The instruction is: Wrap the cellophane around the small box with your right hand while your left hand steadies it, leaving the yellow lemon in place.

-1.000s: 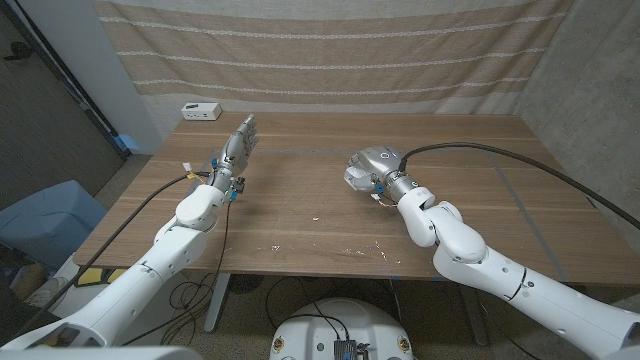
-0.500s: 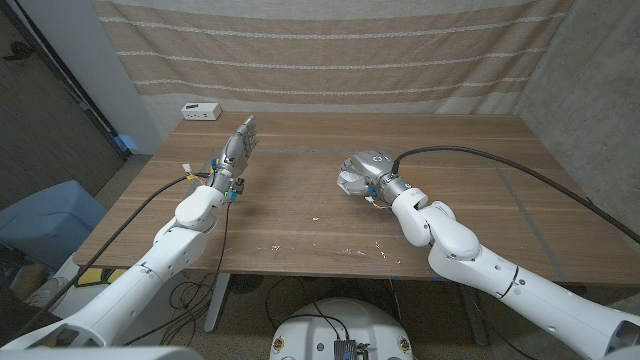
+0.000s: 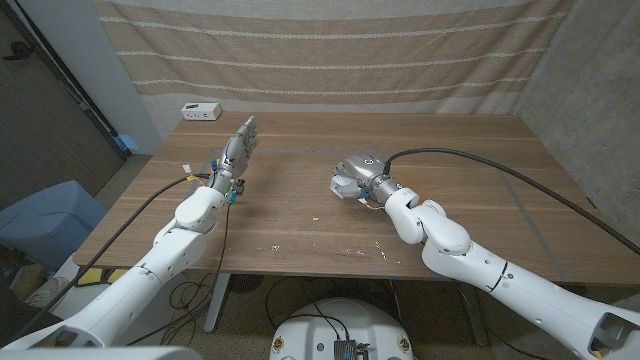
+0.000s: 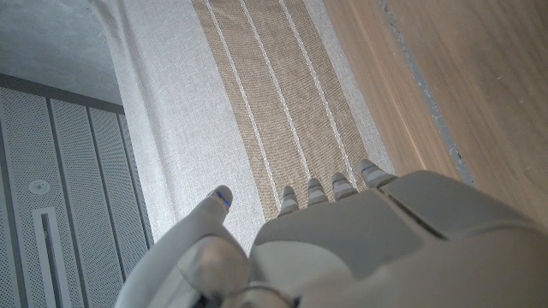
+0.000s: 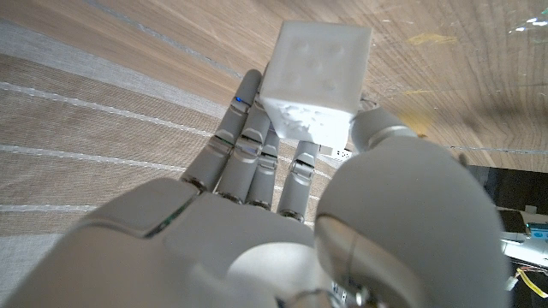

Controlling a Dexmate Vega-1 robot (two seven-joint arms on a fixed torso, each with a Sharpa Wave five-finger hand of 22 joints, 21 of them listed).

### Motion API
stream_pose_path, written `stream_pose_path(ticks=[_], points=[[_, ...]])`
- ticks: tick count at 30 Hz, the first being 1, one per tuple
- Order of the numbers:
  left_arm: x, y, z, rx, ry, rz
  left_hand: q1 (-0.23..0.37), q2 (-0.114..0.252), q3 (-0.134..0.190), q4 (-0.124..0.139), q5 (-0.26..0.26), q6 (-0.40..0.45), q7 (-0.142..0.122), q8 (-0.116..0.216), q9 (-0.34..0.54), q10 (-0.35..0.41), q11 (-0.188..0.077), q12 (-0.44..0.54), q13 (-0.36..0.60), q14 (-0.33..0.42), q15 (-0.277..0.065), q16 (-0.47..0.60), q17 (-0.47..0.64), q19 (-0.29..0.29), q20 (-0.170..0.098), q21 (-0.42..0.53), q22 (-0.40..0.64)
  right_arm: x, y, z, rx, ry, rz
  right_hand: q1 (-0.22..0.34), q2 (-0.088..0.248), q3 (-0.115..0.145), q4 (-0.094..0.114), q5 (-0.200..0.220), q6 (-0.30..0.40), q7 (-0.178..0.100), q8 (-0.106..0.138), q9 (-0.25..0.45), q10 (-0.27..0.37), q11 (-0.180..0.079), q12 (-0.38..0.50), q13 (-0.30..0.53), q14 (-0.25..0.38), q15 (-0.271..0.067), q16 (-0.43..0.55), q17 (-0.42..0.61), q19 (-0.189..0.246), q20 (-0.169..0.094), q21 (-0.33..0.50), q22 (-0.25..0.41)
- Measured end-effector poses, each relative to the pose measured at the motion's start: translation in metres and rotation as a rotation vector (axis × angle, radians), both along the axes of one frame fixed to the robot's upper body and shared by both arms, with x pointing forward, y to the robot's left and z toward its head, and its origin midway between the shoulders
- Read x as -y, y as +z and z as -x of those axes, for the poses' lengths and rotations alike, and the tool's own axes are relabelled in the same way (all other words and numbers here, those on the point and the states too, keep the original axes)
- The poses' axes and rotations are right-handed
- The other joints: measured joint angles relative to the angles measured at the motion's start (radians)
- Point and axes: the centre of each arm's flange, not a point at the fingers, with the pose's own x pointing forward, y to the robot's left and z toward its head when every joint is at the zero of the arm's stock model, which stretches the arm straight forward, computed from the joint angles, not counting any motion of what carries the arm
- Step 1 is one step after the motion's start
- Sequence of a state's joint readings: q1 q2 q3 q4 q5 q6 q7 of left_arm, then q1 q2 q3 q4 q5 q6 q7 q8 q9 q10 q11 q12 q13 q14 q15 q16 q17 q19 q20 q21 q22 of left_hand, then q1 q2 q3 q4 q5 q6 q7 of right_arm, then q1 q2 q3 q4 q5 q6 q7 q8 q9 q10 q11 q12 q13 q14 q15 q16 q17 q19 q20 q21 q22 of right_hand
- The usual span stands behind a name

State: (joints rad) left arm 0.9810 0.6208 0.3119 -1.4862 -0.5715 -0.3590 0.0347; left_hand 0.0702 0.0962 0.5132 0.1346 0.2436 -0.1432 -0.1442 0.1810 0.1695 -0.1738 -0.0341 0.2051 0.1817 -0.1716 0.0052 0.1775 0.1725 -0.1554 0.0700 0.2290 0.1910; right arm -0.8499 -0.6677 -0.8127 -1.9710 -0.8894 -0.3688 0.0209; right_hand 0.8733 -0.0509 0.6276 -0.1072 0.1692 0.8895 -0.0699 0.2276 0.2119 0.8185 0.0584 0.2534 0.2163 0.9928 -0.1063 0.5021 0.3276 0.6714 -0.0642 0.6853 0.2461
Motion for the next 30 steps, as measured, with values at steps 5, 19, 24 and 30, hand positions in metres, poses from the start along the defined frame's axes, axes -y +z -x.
stream_pose_path(ticks=[5,19,24,30], points=[[0.0,-0.001,0.001,-0.001,0.0,0.001,0.0,0.0,0.0,0.0,0.0,0.0,0.0,0.0,0.0,0.0,0.0,0.0,0.0,0.0,0.0,0.0,0.0,0.0,0.0,0.0,0.0,-0.004,-0.001,-0.004,-0.011,0.007,0.006,0.0,0.0,-0.004,0.004,0.0,0.0,0.0,-0.002,0.0,0.002,-0.001,-0.003,0.0,0.0,0.0,-0.007,0.0,0.0,0.0,0.007,0.0],[-0.002,-0.002,0.002,-0.003,0.004,0.006,0.0,0.0,0.0,0.0,0.0,0.0,0.0,0.0,0.0,0.0,0.0,0.0,0.0,0.0,0.0,0.0,0.0,0.0,0.0,0.0,0.0,-0.011,-0.006,-0.019,-0.05,-0.006,0.033,0.005,-0.005,-0.01,0.007,0.0,0.0,0.0,-0.015,0.0,0.011,0.0,-0.018,0.0,0.009,-0.009,-0.025,-0.006,-0.02,0.002,0.03,-0.005],[-0.002,-0.002,0.002,-0.003,0.003,0.007,0.0,0.0,0.0,0.0,0.0,0.0,0.0,0.0,0.0,0.0,0.0,0.0,0.0,0.0,0.0,0.0,0.0,0.0,0.0,-0.004,0.0,-0.012,-0.009,-0.026,-0.07,-0.022,0.044,0.014,-0.004,-0.016,0.011,0.0,-0.004,0.004,-0.021,0.0,0.003,-0.008,-0.029,0.005,0.009,-0.009,-0.048,-0.016,-0.045,0.005,0.043,-0.011],[-0.003,-0.003,0.002,-0.004,0.004,0.008,0.0,0.0,0.0,0.0,0.0,0.0,0.0,0.0,0.0,0.0,0.0,0.0,0.0,0.0,0.0,0.0,0.0,0.0,0.0,-0.004,0.0,-0.012,-0.012,-0.034,-0.096,-0.046,0.057,0.016,-0.003,-0.024,0.04,0.005,-0.028,0.002,-0.033,-0.003,-0.01,-0.02,-0.044,0.005,0.002,-0.016,-0.073,-0.02,-0.084,0.01,0.054,-0.023]])
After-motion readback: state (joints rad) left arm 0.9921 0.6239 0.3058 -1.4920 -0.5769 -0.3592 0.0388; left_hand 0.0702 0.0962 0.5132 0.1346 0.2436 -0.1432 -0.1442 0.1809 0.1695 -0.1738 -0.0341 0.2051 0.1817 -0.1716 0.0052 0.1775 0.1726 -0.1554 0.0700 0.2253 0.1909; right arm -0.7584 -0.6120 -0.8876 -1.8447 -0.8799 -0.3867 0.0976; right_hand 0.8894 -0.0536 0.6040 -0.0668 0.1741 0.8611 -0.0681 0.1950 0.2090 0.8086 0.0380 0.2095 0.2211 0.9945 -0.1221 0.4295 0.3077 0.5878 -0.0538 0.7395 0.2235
